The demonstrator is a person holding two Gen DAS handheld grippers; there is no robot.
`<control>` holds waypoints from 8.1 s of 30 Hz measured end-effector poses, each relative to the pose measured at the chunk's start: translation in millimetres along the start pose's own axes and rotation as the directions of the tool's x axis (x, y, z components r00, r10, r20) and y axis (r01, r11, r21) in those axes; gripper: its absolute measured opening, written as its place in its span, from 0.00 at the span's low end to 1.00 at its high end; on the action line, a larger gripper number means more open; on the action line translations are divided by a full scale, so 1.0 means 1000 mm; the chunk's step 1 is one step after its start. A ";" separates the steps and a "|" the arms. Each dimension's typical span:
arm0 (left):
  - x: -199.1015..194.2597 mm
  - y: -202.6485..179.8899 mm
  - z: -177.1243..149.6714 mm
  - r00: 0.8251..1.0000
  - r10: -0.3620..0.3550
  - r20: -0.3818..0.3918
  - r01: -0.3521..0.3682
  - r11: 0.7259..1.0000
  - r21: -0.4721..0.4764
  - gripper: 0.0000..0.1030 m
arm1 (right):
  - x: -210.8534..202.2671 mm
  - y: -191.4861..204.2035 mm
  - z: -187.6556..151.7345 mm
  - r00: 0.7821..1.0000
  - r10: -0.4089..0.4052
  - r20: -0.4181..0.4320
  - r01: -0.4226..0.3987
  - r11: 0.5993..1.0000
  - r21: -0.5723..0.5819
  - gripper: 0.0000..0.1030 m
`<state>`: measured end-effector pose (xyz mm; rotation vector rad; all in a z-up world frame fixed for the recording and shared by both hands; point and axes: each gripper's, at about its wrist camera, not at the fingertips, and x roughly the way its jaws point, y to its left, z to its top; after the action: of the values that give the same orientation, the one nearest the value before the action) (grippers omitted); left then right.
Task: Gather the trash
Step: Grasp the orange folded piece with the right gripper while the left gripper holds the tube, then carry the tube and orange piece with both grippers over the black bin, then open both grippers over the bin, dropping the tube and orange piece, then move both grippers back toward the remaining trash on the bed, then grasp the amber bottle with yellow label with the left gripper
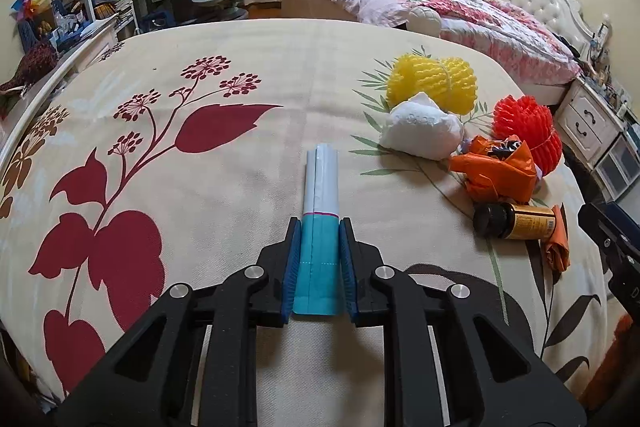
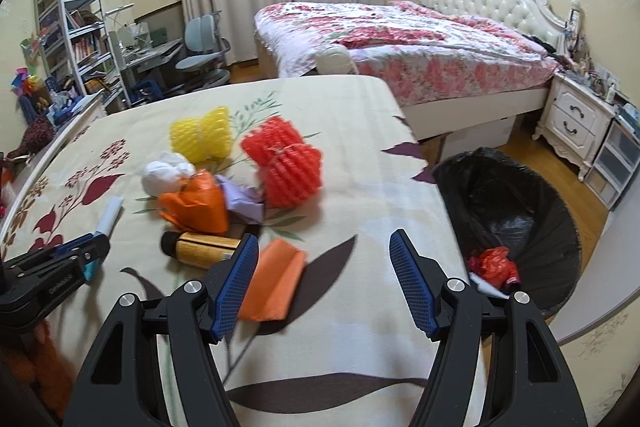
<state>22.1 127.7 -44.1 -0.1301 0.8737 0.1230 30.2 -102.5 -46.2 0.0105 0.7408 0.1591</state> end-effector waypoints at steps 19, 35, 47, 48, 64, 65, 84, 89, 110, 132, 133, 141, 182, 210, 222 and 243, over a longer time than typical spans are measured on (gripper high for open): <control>-0.003 0.006 -0.004 1.000 0.002 0.012 -0.002 1.000 -0.002 0.18 | 0.011 0.008 -0.014 0.995 -0.037 -0.094 0.034 0.999 -0.028 0.51; -0.007 0.000 -0.006 1.000 -0.016 0.023 0.016 1.000 0.002 0.18 | 0.009 0.004 -0.015 0.995 0.020 -0.098 -0.020 1.000 -0.007 0.30; -0.017 -0.016 -0.002 0.998 -0.045 0.041 0.044 0.999 0.020 0.18 | -0.002 -0.009 -0.010 0.999 0.000 -0.053 0.000 1.000 0.003 0.30; -0.019 -0.018 -0.001 0.998 -0.049 0.044 0.048 0.999 0.021 0.18 | -0.003 -0.011 -0.010 0.999 -0.003 -0.049 0.003 1.000 0.004 0.30; -0.033 -0.086 0.023 0.981 -0.165 0.098 0.152 0.980 0.125 0.18 | -0.023 -0.063 0.007 0.995 -0.094 0.029 0.091 0.993 0.076 0.30; -0.032 -0.093 0.024 0.979 -0.175 0.099 0.161 0.977 0.136 0.18 | -0.023 -0.069 0.008 0.994 -0.105 0.032 0.102 0.991 0.086 0.30; -0.017 -0.226 0.044 0.946 -0.300 0.126 0.244 0.910 0.334 0.18 | -0.005 -0.163 0.019 0.960 -0.280 0.010 0.272 0.937 0.219 0.30; -0.007 -0.253 0.042 0.945 -0.308 0.110 0.250 0.897 0.365 0.18 | 0.003 -0.177 0.021 0.958 -0.288 -0.001 0.280 0.928 0.245 0.30; 0.049 -0.316 0.040 0.971 -0.238 0.032 0.203 0.885 0.420 0.18 | 0.032 -0.217 0.019 0.943 -0.328 -0.065 0.332 0.898 0.288 0.31; 0.028 -0.298 0.032 0.976 -0.212 0.051 0.173 0.894 0.412 0.66 | 0.016 -0.211 0.015 0.929 -0.367 -0.042 0.363 0.884 0.296 0.50; 0.026 -0.295 0.032 0.976 -0.211 0.050 0.172 0.895 0.410 0.67 | 0.014 -0.208 0.014 0.932 -0.360 -0.042 0.356 0.887 0.293 0.50; 0.004 -0.258 0.015 0.980 -0.196 0.042 0.166 0.911 0.376 0.67 | 0.004 -0.178 0.003 0.948 -0.315 -0.038 0.314 0.916 0.251 0.51; 0.017 -0.074 0.009 1.000 0.021 -0.023 -0.019 0.996 0.082 0.67 | 0.008 -0.059 -0.005 0.988 -0.151 -0.039 0.152 0.988 0.024 0.52; -0.005 -0.104 0.017 1.000 -0.015 0.004 0.015 0.999 0.046 0.69 | 0.007 -0.063 -0.009 0.995 -0.096 -0.032 0.098 0.994 0.056 0.52; 0.010 -0.096 0.000 0.999 0.006 -0.042 -0.003 0.997 0.073 0.74 | 0.009 -0.056 -0.012 0.996 -0.082 -0.038 0.084 0.996 0.043 0.52; -0.001 -0.080 -0.009 0.998 -0.061 -0.002 0.061 0.989 0.134 0.22 | 0.007 -0.032 -0.005 0.998 -0.051 -0.039 0.050 0.999 -0.002 0.52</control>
<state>27.4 47.5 -44.1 -0.0314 0.8721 0.0073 36.3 -132.9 -57.3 -0.0125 0.7794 0.1118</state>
